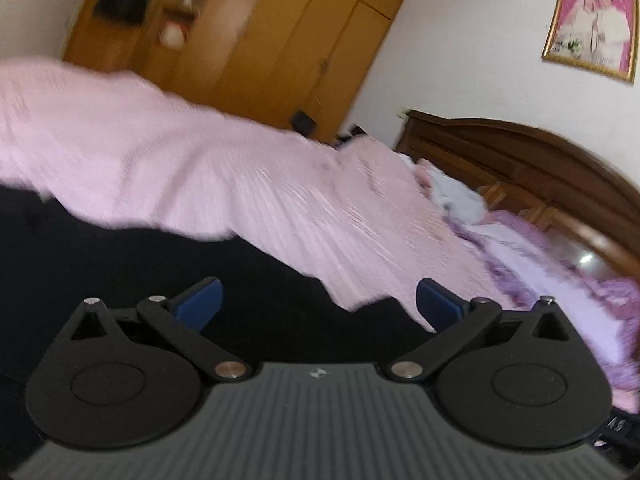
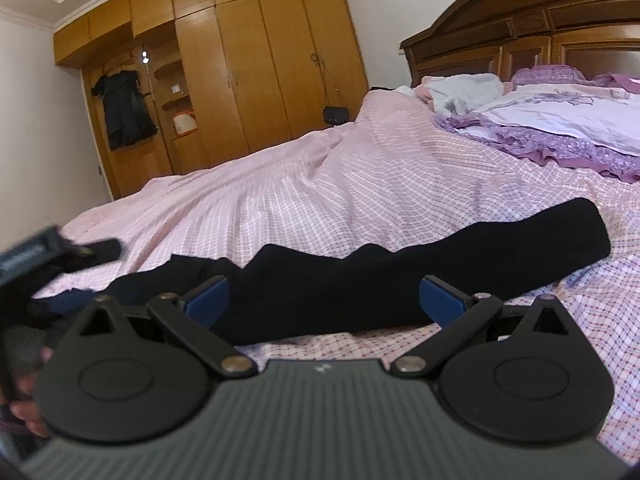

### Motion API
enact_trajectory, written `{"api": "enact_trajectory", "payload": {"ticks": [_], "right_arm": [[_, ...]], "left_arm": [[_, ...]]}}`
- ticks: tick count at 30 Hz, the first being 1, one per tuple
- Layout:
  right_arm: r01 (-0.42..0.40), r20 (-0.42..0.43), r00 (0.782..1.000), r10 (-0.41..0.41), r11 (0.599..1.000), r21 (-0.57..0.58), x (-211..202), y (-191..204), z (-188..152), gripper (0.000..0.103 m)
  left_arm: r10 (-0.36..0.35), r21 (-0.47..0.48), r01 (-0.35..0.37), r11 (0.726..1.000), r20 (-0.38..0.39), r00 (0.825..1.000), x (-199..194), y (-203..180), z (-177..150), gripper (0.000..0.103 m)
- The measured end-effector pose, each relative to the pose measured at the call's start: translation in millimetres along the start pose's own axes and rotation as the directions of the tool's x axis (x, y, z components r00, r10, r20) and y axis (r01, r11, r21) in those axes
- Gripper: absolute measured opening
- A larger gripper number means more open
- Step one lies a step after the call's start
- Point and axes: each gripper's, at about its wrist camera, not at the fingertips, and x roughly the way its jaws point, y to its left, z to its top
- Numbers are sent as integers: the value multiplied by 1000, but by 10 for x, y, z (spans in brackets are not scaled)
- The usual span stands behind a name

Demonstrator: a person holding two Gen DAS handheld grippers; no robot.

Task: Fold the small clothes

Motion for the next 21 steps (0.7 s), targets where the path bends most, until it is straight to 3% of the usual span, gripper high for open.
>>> {"api": "enact_trajectory", "payload": {"ticks": [4, 6, 8, 11, 13, 15, 17, 18, 21], "right_arm": [[-14, -28, 1000, 15, 1000, 14, 5, -47, -17, 103], [-38, -64, 997, 39, 999, 30, 21, -45, -27, 103], [-83, -95, 992, 89, 994, 67, 34, -20, -34, 103], [-134, -121, 982, 146, 986, 100, 73, 99, -42, 103], [-154, -133, 977, 165, 984, 89, 115, 261, -65, 103], [-177, -144, 972, 184, 982, 58, 172, 441, -110, 103], [-196, -166, 966, 197, 980, 22, 247, 626, -165, 103], [-207, -181, 962, 205, 978, 4, 285, 724, -196, 103], [-248, -208, 949, 235, 968, -41, 378, 958, -264, 103]], "left_arm": [[90, 109, -94, 990, 42, 995, -332, 141, 159, 103], [144, 177, -154, 972, 69, 987, -573, 302, 205, 103], [226, 250, -246, 936, 107, 968, -832, 527, 216, 103], [394, 362, -420, 832, 148, 907, -1139, 961, 200, 103], [510, 424, -504, 752, 110, 853, -1234, 1280, 195, 103], [591, 465, -538, 703, 38, 805, -1264, 1606, 167, 103], [626, 467, -556, 688, 8, 780, -1310, 1852, 121, 103], [628, 459, -558, 691, 0, 778, -1329, 1930, 104, 103], [594, 439, -518, 734, -46, 803, -1310, 2052, 92, 103]]}}
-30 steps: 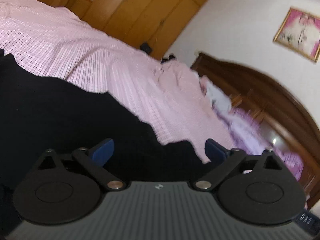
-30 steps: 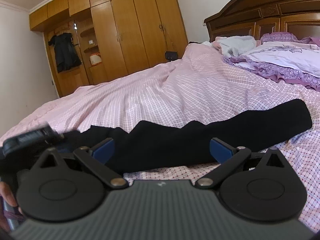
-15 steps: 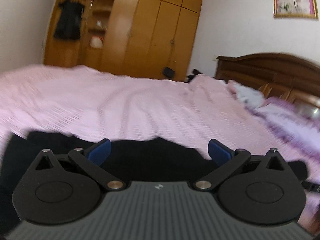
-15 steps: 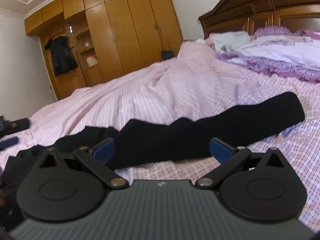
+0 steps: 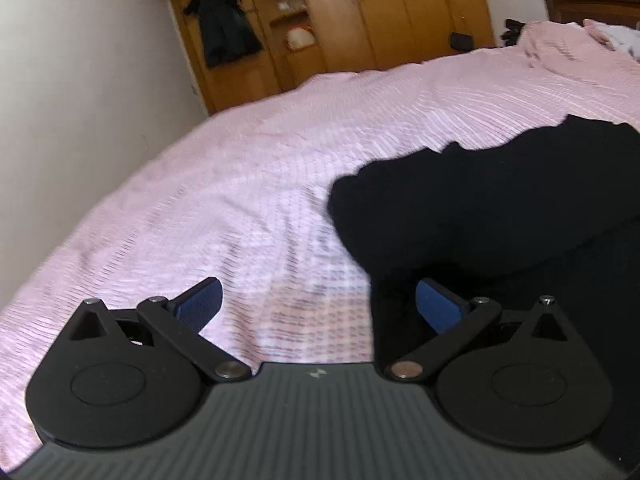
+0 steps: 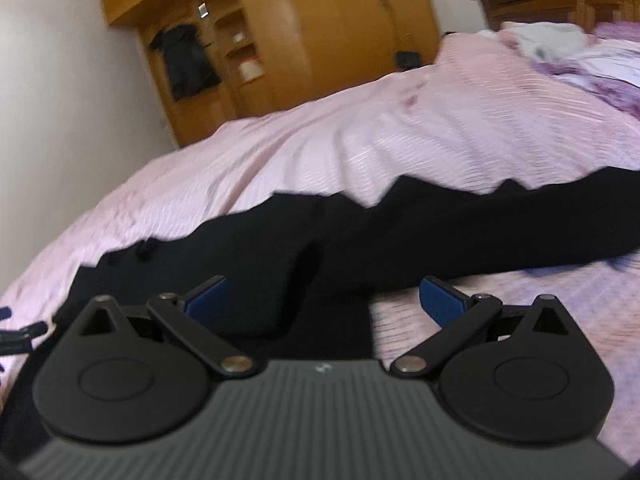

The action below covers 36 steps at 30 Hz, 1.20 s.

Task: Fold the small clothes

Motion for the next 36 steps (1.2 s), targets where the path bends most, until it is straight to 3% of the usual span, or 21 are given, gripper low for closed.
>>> {"api": "enact_trajectory", "payload": {"ticks": [4, 8, 13, 17, 21, 29, 36], "right_arm": [[-9, -23, 1000, 8, 998, -54, 163, 170, -20, 103], [-13, -49, 999, 10, 998, -62, 238, 170, -35, 103], [-14, -64, 998, 15, 1000, 8, 268, 89, -50, 103], [-66, -51, 997, 64, 997, -28, 248, 182, -104, 103], [-20, -129, 992, 6, 994, -103, 385, 286, -199, 103], [-23, -124, 992, 13, 997, -80, 364, 250, -200, 103], [-43, -60, 997, 43, 999, 7, 170, 32, -153, 103]], "left_arm": [[88, 41, -87, 995, -15, 996, 114, -130, -24, 103], [89, 56, -86, 995, -55, 994, 332, -179, -15, 103], [61, 94, -60, 994, -11, 998, 378, -273, 33, 103], [88, 223, -85, 971, -6, 996, 376, -329, -1, 85], [111, 279, -112, 954, 19, 994, 354, -294, -39, 85], [108, 226, -107, 968, 5, 994, 341, -216, -41, 89], [48, 17, -48, 999, -11, 999, -27, 15, -18, 100]]}}
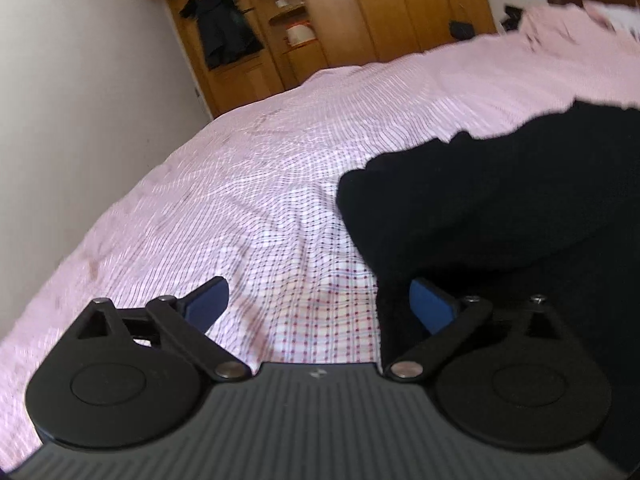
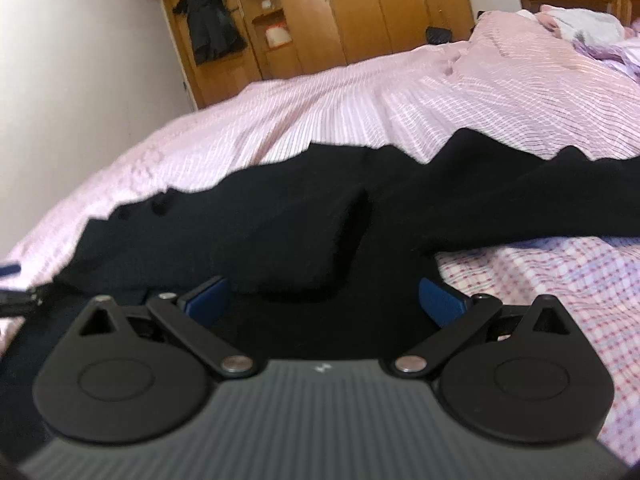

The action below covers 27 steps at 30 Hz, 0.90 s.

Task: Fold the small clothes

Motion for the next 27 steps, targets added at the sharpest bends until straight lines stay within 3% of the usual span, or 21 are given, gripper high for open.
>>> {"api": "enact_trajectory", "payload": {"ticks": [7, 13, 16, 18, 22, 25, 27], "right_arm": [[49, 68, 996, -55, 994, 97, -373, -415, 81, 103], [175, 138, 968, -211, 955, 238, -863, -1216, 270, 103], [185, 160, 951, -264, 903, 387, -1079, -1837, 275, 99], [192, 150, 942, -302, 846, 497, -1181, -2260, 242, 82], [197, 127, 923, -364, 729, 656, -1255, -2869, 143, 80], [194, 125, 918, -377, 699, 688, -1212, -3069, 88, 79], [204, 135, 911, -389, 712, 672, -1122, -3121, 107, 79]], "left_arm": [[-82, -208, 96, 973, 73, 994, -562, 219, -30, 103], [-161, -274, 198, 941, 153, 975, -822, 152, 9, 103], [-153, -255, 190, 948, 159, 975, -852, 75, 29, 103], [-156, -247, 189, 950, 150, 976, -840, 49, 14, 103], [-154, -266, 183, 946, 126, 980, -775, 54, -8, 103], [-160, -286, 188, 940, 116, 980, -662, 86, 3, 103], [-159, -288, 186, 939, 115, 981, -612, 76, 16, 103]]}}
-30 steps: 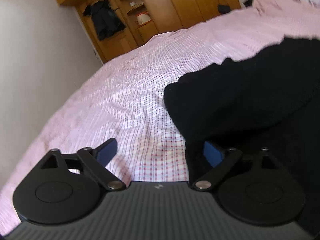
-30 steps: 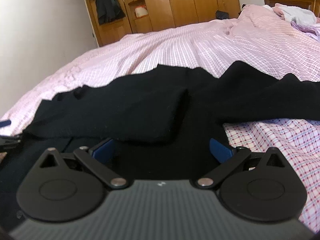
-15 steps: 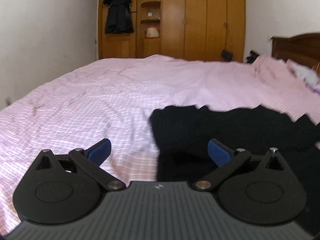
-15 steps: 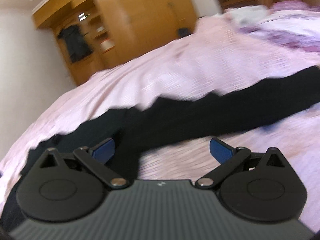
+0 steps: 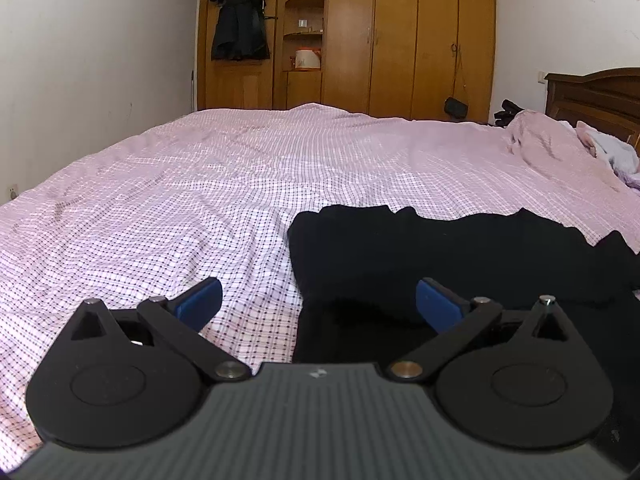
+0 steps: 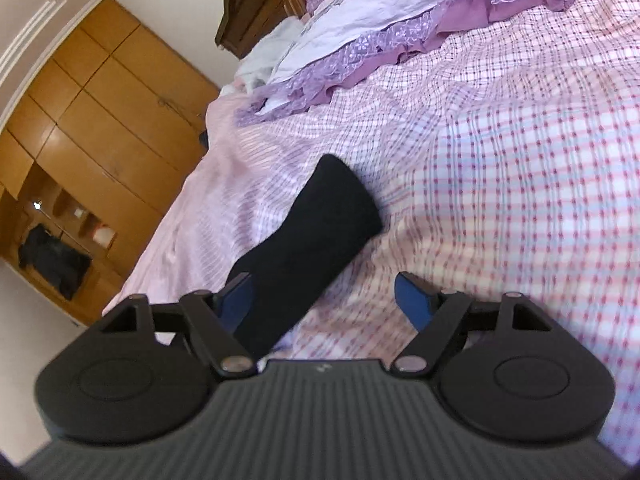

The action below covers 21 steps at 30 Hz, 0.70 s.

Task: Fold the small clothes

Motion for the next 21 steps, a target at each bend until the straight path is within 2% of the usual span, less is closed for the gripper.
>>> {"api": "enact_trajectory", "payload": {"ticks": [3, 5, 10, 13, 15, 19, 21], "right_arm": [[-30, 3, 1000, 30, 999, 25, 219, -65, 55, 80], [-78, 17, 997, 77, 996, 32, 356, -94, 117, 82], [-243, 111, 967, 231, 964, 112, 506, -263, 157, 78], [-279, 173, 952, 251, 946, 162, 468, -357, 124, 67], [-267, 177, 956, 236, 947, 177, 451, -381, 119, 56], [-213, 171, 968, 184, 962, 169, 433, -348, 114, 43], [-165, 165, 977, 135, 969, 182, 448, -348, 116, 24]], "left_arm": [[2, 7, -2, 1000, -5, 1000, 70, -14, 5, 103], [7, 13, -7, 1000, -9, 1000, 116, -13, 2, 103], [13, 27, -13, 1000, -21, 1000, 204, -3, -18, 103], [15, 27, -15, 1000, -23, 1000, 217, 15, -20, 103], [14, 23, -14, 1000, -25, 1000, 224, 27, -16, 103], [18, 25, -17, 1000, -24, 1000, 214, 21, -18, 103], [20, 31, -20, 999, -20, 1000, 212, 16, -19, 103]]}}
